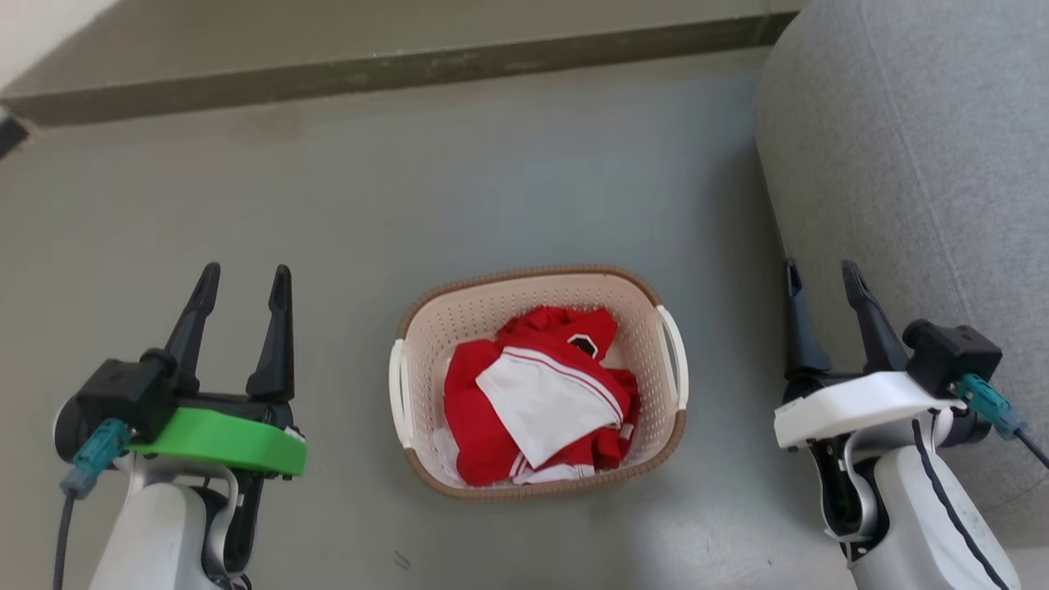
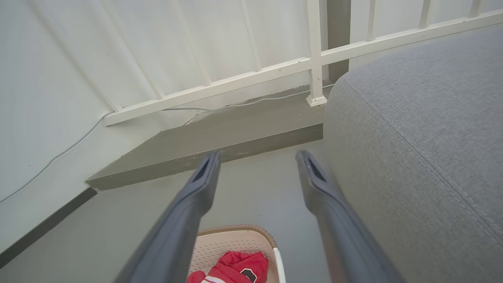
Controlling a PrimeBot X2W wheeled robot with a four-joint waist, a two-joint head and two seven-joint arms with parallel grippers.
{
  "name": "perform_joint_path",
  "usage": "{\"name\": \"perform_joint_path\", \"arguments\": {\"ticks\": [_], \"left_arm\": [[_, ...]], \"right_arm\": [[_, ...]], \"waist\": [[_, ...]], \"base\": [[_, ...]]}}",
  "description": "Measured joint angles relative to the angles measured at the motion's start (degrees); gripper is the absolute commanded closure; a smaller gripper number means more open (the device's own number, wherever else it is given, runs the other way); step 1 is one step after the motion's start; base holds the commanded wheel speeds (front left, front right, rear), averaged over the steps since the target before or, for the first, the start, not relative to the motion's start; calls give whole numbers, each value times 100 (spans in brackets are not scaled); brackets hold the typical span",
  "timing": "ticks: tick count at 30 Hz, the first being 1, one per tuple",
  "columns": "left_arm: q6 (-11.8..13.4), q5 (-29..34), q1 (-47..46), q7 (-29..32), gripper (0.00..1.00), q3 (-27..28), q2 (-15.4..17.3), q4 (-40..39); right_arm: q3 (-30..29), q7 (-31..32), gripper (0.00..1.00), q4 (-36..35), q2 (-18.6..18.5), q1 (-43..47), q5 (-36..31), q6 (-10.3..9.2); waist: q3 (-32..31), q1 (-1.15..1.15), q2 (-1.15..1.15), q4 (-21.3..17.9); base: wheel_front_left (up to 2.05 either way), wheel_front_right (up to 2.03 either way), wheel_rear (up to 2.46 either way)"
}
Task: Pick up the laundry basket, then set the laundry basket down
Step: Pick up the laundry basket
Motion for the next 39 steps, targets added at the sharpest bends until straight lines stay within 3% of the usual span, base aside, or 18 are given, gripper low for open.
{"name": "perform_joint_path", "arguments": {"ticks": [11, 17, 39], "left_arm": [[-1, -457, -508, 0, 0, -606, 246, 659], [-1, -829, -848, 34, 0, -928, 376, 1146], [-1, -1924, -2185, 899, 0, -2020, 558, 2161]], "right_arm": [[118, -9, 0, 510, 21, -558, 82, -15], [185, -10, 0, 981, 21, -819, 479, -12], [875, -10, 0, 2610, 3, -2312, 1193, 63]], "waist": [[814, 0, 0, -107], [1250, 1, 0, -142], [2682, 0, 0, -63]], "base": [[0, 0, 0], [0, 0, 0], [0, 0, 0]]}}
